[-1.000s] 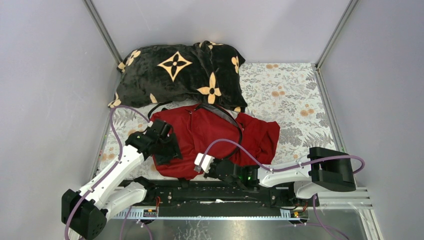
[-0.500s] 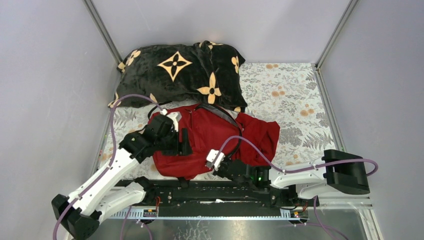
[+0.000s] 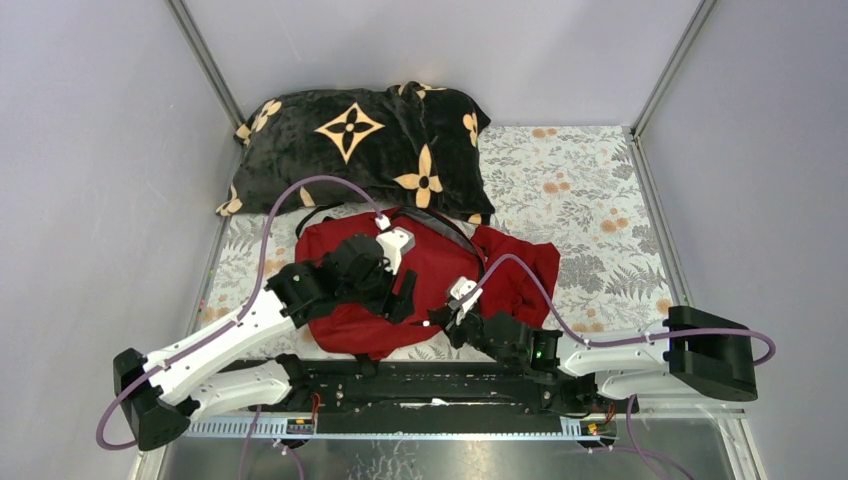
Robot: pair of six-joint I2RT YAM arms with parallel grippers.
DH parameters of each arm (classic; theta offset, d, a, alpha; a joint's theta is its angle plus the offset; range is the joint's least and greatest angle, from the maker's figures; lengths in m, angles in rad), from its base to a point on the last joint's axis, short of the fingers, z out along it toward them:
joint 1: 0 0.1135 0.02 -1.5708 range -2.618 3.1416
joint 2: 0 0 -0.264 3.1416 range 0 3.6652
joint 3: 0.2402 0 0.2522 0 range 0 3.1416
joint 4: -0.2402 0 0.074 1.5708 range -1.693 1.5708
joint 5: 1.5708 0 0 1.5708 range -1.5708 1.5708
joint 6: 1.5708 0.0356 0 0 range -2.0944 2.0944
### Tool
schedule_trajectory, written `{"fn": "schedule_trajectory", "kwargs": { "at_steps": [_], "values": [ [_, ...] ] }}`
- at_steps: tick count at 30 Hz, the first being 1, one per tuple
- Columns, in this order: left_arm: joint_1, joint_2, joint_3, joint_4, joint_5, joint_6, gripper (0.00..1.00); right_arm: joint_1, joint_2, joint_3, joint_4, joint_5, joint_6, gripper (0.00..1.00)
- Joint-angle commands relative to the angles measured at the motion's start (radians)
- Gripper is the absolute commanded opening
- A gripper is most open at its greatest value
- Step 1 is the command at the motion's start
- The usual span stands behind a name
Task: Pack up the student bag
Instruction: Zip the student bag at the center of the board.
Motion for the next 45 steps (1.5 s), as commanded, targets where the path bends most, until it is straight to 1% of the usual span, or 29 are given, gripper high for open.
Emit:
{"fn": "schedule_trajectory", "kwargs": {
  "at_steps": [1, 2, 4, 9, 12, 16, 21, 22, 25, 27, 28, 29, 31, 32, 37, 40, 45],
  "values": [
    [-0.088, -0.008, -0.073, 0.152, -0.151, 0.120, 0.79, -0.023, -0.038, -0.007, 0.113, -0.017, 0.083, 0.00],
    [-0.115, -0.011, -0.088, 0.170, -0.199, 0.158, 0.78, -0.029, -0.040, -0.010, 0.115, -0.018, 0.090, 0.00],
    [-0.134, -0.015, -0.083, 0.174, -0.191, 0.212, 0.80, -0.037, -0.044, -0.011, 0.115, -0.017, 0.098, 0.00],
    [-0.279, -0.040, -0.129, 0.272, -0.230, 0.322, 0.82, -0.056, -0.062, -0.022, 0.121, -0.012, 0.122, 0.00],
    [-0.346, -0.021, -0.169, 0.312, -0.325, 0.425, 0.82, -0.065, -0.069, -0.023, 0.122, -0.010, 0.127, 0.00],
    [-0.365, 0.031, -0.220, 0.317, -0.339, 0.503, 0.82, -0.070, -0.071, -0.022, 0.122, -0.007, 0.128, 0.00],
    [-0.378, 0.063, -0.260, 0.352, -0.392, 0.522, 0.80, -0.075, -0.073, -0.014, 0.122, -0.008, 0.127, 0.00],
    [-0.378, 0.067, -0.274, 0.366, -0.422, 0.522, 0.79, -0.075, -0.075, -0.015, 0.122, -0.009, 0.127, 0.00],
    [-0.378, 0.077, -0.311, 0.408, -0.466, 0.528, 0.73, -0.078, -0.080, -0.021, 0.128, -0.011, 0.127, 0.00],
    [-0.379, 0.081, -0.329, 0.425, -0.477, 0.523, 0.64, -0.080, -0.082, -0.024, 0.127, -0.011, 0.128, 0.00],
    [-0.378, 0.082, -0.333, 0.428, -0.489, 0.519, 0.56, -0.080, -0.084, -0.025, 0.124, -0.011, 0.129, 0.00],
    [-0.378, 0.081, -0.336, 0.426, -0.506, 0.513, 0.45, -0.080, -0.086, -0.026, 0.121, -0.008, 0.128, 0.00],
    [-0.378, 0.068, -0.345, 0.427, -0.565, 0.505, 0.10, -0.081, -0.095, -0.030, 0.114, -0.002, 0.128, 0.00],
    [-0.379, 0.059, -0.345, 0.420, -0.590, 0.500, 0.01, -0.082, -0.100, -0.033, 0.105, 0.004, 0.129, 0.00],
    [-0.378, -0.027, -0.341, 0.362, -0.604, 0.514, 0.00, -0.093, -0.148, -0.062, 0.045, 0.080, 0.124, 0.00],
    [-0.378, -0.087, -0.333, 0.312, -0.579, 0.528, 0.00, -0.113, -0.204, -0.095, 0.016, 0.175, 0.142, 0.00],
    [-0.378, -0.159, -0.330, 0.230, -0.577, 0.536, 0.00, -0.194, -0.314, -0.155, -0.027, 0.251, 0.188, 0.00]
  ]
}}
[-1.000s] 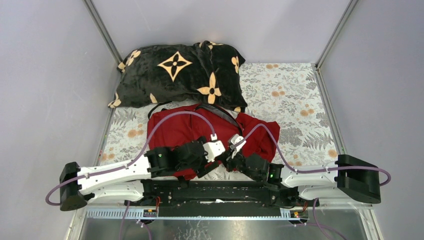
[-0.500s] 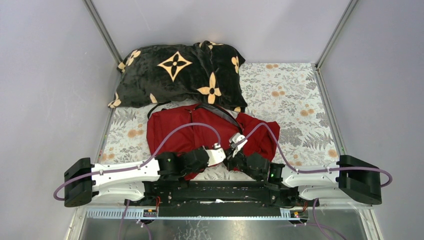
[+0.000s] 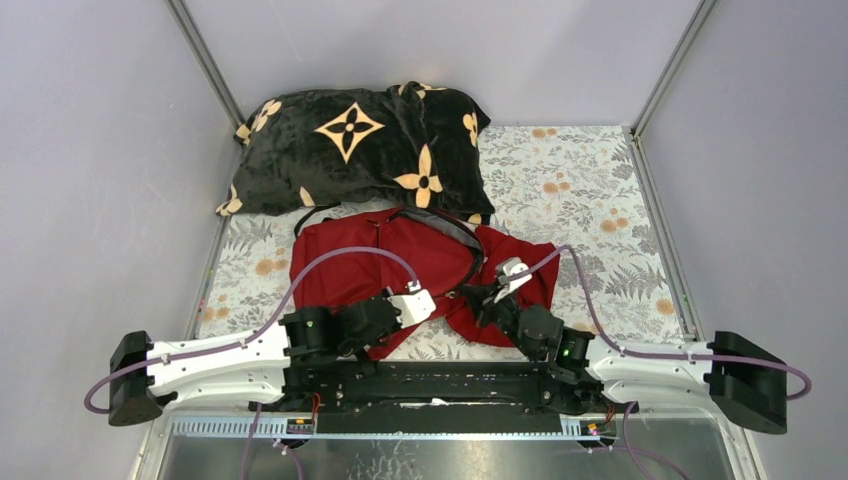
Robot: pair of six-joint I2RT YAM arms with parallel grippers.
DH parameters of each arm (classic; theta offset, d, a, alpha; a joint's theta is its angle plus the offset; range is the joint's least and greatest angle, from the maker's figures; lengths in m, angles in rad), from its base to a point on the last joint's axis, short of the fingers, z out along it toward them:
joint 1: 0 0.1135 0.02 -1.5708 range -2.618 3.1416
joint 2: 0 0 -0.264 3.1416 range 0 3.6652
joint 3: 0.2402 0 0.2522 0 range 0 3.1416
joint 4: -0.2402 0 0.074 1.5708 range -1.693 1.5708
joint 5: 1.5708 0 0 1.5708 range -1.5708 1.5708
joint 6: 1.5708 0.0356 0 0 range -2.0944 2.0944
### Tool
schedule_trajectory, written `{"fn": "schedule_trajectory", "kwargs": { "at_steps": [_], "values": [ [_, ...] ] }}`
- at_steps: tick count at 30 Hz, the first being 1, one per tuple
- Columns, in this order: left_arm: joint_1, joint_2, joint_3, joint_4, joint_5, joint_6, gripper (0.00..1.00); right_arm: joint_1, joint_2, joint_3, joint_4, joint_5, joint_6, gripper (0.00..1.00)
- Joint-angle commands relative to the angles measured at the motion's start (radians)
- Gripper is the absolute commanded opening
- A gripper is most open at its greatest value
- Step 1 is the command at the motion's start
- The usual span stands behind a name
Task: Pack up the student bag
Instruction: Zip the student bag at the center of the board.
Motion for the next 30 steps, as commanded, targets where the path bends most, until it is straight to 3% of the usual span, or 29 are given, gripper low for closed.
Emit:
{"fn": "schedule_trajectory", "kwargs": {
  "at_steps": [1, 6, 11, 14, 15, 18, 19, 20, 24, 30],
  "values": [
    [0.002, -0.067, 0.009, -0.103, -0.053, 0.028, 0.00, -0.085, -0.100, -0.044, -0.034, 0.161, 0.050, 0.00],
    [0.002, -0.080, 0.050, -0.194, -0.078, 0.035, 0.00, -0.216, -0.150, -0.059, -0.023, 0.160, 0.081, 0.00],
    [0.002, -0.127, 0.056, -0.307, -0.033, 0.000, 0.00, -0.356, -0.030, -0.055, 0.086, 0.065, 0.125, 0.00],
    [0.002, -0.165, 0.056, -0.316, -0.078, -0.012, 0.00, -0.394, 0.053, -0.023, 0.100, -0.014, 0.137, 0.00],
    [0.002, -0.173, 0.063, -0.308, -0.094, -0.011, 0.08, -0.397, 0.065, -0.017, 0.110, -0.039, 0.139, 0.00],
    [0.002, -0.170, 0.110, -0.258, -0.084, 0.000, 0.76, -0.397, 0.084, 0.002, 0.125, -0.117, 0.133, 0.00],
    [0.002, -0.158, 0.126, -0.222, -0.073, -0.001, 0.91, -0.396, 0.086, 0.010, 0.125, -0.135, 0.132, 0.00],
    [0.002, -0.142, 0.143, -0.178, -0.052, -0.009, 0.98, -0.396, 0.086, 0.017, 0.122, -0.150, 0.129, 0.00],
    [0.002, 0.000, 0.211, 0.001, 0.134, -0.028, 0.98, -0.396, 0.067, 0.047, 0.093, -0.178, 0.111, 0.00],
    [0.002, 0.275, 0.269, 0.189, 0.188, -0.140, 0.80, -0.398, 0.031, 0.078, 0.037, -0.205, 0.088, 0.00]
  ]
}}
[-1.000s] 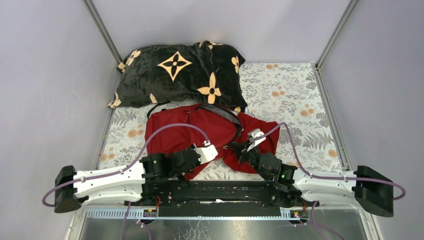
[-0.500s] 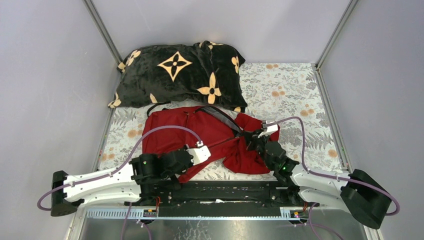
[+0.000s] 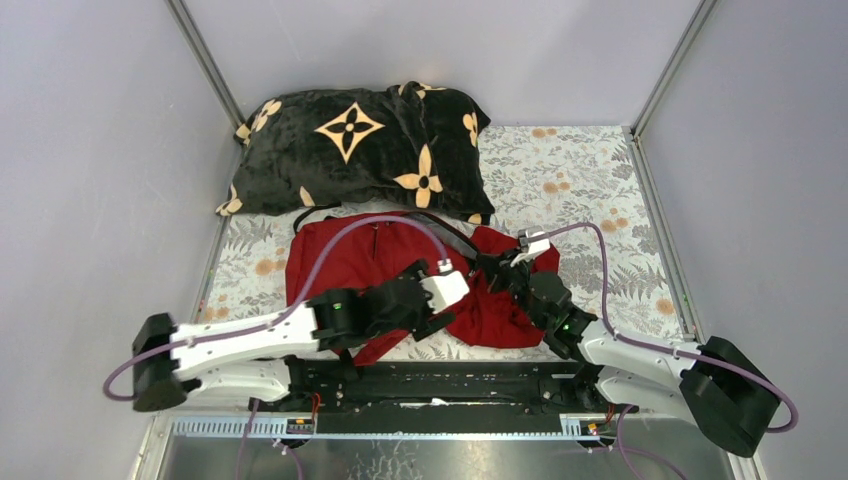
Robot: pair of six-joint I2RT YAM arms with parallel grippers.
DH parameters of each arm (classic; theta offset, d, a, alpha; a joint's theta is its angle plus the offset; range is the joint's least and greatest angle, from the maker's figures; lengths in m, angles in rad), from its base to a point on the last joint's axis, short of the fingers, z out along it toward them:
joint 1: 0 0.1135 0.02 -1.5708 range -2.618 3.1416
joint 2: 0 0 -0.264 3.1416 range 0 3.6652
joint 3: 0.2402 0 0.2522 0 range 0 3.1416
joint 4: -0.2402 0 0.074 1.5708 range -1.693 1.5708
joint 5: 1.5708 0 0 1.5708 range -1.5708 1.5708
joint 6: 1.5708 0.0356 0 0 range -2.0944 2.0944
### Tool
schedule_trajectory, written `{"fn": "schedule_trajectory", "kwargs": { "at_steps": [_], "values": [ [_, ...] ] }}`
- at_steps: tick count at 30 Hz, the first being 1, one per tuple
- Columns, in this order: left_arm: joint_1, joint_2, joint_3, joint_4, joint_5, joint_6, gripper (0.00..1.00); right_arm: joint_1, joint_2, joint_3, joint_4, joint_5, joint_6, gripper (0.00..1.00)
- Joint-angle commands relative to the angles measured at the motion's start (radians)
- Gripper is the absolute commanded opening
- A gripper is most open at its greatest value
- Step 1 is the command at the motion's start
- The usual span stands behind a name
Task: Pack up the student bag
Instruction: Zip the student bag at the center of the board.
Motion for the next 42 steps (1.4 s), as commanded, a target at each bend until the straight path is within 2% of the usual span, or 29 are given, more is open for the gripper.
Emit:
{"fn": "schedule_trajectory", "kwargs": {
  "at_steps": [1, 4, 6, 8, 9, 15, 21, 28, 34, 37, 39, 40, 42],
  "values": [
    [0.001, 0.155, 0.038, 0.193, 0.071, -0.112, 0.77, -0.010, -0.045, 0.057, -0.008, -0.029, -0.032, 0.00],
    [0.001, 0.183, -0.002, 0.265, 0.019, -0.177, 0.59, -0.010, -0.054, 0.079, -0.048, -0.057, -0.048, 0.00],
    [0.001, 0.168, -0.043, 0.306, -0.024, -0.210, 0.36, -0.010, -0.056, 0.093, -0.068, -0.067, -0.058, 0.00],
    [0.002, 0.146, -0.070, 0.316, -0.022, -0.234, 0.06, -0.012, -0.054, 0.103, -0.079, -0.066, -0.066, 0.00],
    [0.001, 0.130, -0.078, 0.305, -0.005, -0.247, 0.00, -0.015, -0.046, 0.111, -0.086, -0.060, -0.065, 0.00],
    [-0.003, 0.019, -0.156, 0.287, 0.196, -0.331, 0.00, -0.059, 0.086, 0.237, -0.158, -0.028, -0.049, 0.00],
    [-0.078, -0.045, -0.205, 0.277, 0.292, -0.379, 0.00, -0.159, 0.211, 0.354, -0.222, -0.056, -0.033, 0.00],
    [-0.182, 0.007, -0.229, 0.319, 0.305, -0.414, 0.00, -0.224, 0.403, 0.497, -0.185, -0.101, -0.078, 0.00],
    [-0.265, -0.017, -0.256, 0.341, 0.297, -0.445, 0.00, -0.281, 0.592, 0.617, -0.127, -0.168, -0.087, 0.00],
    [-0.286, -0.053, -0.269, 0.340, 0.305, -0.455, 0.00, -0.300, 0.662, 0.665, -0.092, -0.250, -0.099, 0.00],
    [-0.289, -0.077, -0.265, 0.323, 0.290, -0.453, 0.00, -0.302, 0.653, 0.670, -0.070, -0.332, -0.107, 0.00],
    [-0.289, -0.087, -0.254, 0.300, 0.252, -0.452, 0.03, -0.303, 0.635, 0.656, -0.049, -0.368, -0.108, 0.00],
    [-0.287, -0.107, -0.214, 0.241, 0.146, -0.440, 0.33, -0.302, 0.585, 0.615, -0.015, -0.434, -0.104, 0.00]
  ]
}}
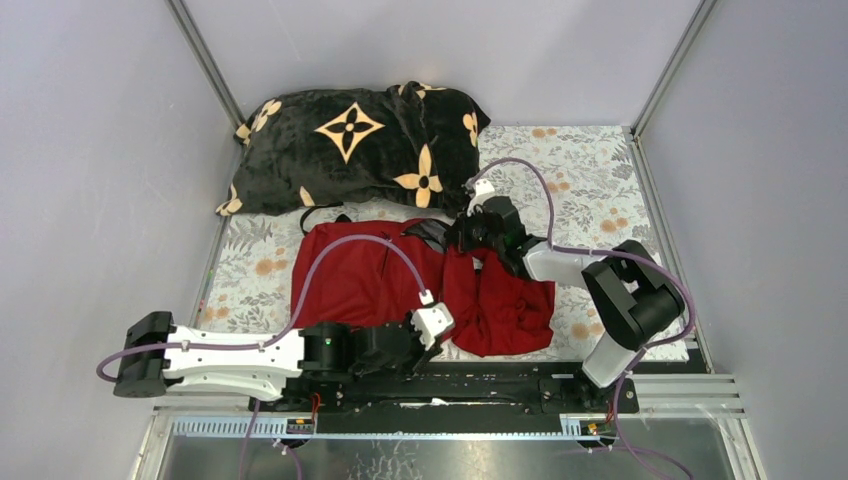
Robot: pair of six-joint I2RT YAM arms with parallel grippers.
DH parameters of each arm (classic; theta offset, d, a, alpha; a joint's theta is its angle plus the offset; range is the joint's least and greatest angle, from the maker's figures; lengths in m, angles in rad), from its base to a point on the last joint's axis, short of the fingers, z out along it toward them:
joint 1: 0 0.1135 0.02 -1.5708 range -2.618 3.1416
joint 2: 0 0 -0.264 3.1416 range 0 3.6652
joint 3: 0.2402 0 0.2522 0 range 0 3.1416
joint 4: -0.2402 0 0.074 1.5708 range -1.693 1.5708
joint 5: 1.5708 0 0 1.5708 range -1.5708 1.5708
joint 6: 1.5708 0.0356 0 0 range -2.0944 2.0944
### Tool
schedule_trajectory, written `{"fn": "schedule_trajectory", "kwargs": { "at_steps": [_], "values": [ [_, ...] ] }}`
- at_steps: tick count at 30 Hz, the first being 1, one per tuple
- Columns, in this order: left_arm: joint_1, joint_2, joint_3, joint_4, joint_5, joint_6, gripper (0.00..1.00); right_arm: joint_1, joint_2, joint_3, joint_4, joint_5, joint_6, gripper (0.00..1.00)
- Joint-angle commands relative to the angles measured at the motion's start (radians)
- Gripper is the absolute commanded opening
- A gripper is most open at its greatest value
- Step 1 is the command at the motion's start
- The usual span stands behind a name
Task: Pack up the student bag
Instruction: Zip the student bag at the center of the board.
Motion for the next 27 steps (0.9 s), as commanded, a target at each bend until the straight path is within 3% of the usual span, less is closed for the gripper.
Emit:
{"fn": "schedule_trajectory", "kwargs": {
  "at_steps": [1, 2, 5, 9, 12, 15, 21, 27],
  "values": [
    [-0.077, -0.068, 0.068, -0.070, 0.056, -0.048, 0.55, -0.082, -0.107, 0.011, 0.286, 0.005, -0.063, 0.00],
    [-0.077, -0.083, 0.087, -0.090, 0.003, -0.036, 0.66, -0.082, -0.136, -0.014, 0.292, -0.018, -0.060, 0.00],
    [-0.068, -0.140, 0.117, -0.094, -0.191, -0.012, 0.86, -0.083, -0.225, -0.086, 0.297, -0.076, -0.059, 0.00],
    [0.064, -0.223, 0.121, -0.004, -0.270, -0.040, 0.91, -0.083, -0.332, -0.165, 0.290, -0.120, -0.062, 0.00],
    [0.264, -0.215, 0.166, 0.003, -0.170, -0.131, 0.84, -0.083, -0.396, -0.190, 0.298, -0.160, -0.046, 0.00],
    [0.432, -0.098, 0.283, -0.081, -0.078, -0.202, 0.75, -0.081, -0.421, -0.210, 0.332, -0.202, -0.024, 0.00],
    [0.492, 0.177, 0.496, -0.223, -0.123, -0.226, 0.82, -0.082, -0.467, -0.197, 0.403, -0.329, 0.025, 0.00],
    [0.583, 0.188, 0.505, -0.170, 0.076, -0.209, 0.82, -0.082, -0.544, -0.145, 0.428, -0.414, 0.082, 0.00]
  ]
}}
